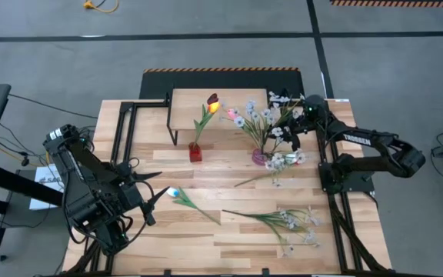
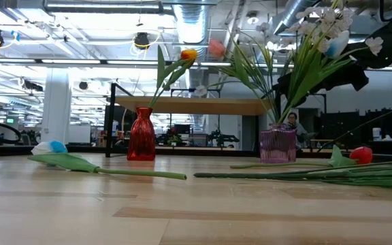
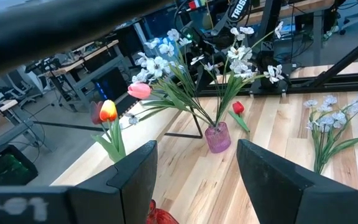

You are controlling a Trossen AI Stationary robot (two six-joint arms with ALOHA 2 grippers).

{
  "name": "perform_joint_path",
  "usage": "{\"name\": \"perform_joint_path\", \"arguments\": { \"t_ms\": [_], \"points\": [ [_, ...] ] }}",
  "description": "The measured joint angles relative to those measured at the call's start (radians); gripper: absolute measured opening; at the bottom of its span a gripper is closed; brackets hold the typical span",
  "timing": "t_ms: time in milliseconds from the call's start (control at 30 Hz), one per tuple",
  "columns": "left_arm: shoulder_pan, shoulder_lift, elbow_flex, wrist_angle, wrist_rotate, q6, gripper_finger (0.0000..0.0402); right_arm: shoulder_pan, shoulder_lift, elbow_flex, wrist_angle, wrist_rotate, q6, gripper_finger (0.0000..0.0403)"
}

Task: Pick and place flowers into a vace then onto a shelf
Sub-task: Put the white flowers into the red vase

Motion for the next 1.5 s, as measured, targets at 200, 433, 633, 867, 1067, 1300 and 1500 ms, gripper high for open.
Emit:
{"name": "perform_joint_path", "arguments": {
  "t_ms": [200, 433, 633, 867, 1067, 1300, 1500],
  "points": [
    [0.000, 0.000, 0.000, 0.000, 0.001, 0.000, 0.0212, -0.032, -0.053, 0.000, -0.096, 0.001, -0.013, 0.0134],
    [0.000, 0.000, 0.000, 0.000, 0.001, 0.002, 0.0212, -0.064, -0.109, 0.000, -0.227, 0.003, -0.052, 0.0132],
    [0.000, 0.000, 0.000, 0.000, 0.002, 0.002, 0.0212, -0.105, -0.149, 0.000, -0.252, 0.003, -0.015, 0.0133],
    [0.000, 0.000, 0.000, 0.008, 0.007, 0.001, 0.0212, -0.140, -0.203, 0.000, -0.282, 0.004, 0.064, 0.0127],
    [0.000, 0.000, 0.000, 0.024, 0.016, 0.017, 0.0212, -0.138, -0.240, 0.000, -0.328, 0.106, 0.108, 0.0123],
    [0.000, 0.000, 0.000, 0.026, 0.016, 0.017, 0.0212, -0.140, -0.260, 0.000, -0.393, 0.249, 0.205, 0.0122],
    [0.000, 0.000, 0.000, 0.026, 0.016, 0.017, 0.0212, -0.198, -0.298, 0.000, -0.452, 0.296, 0.279, 0.0121]
  ]
}}
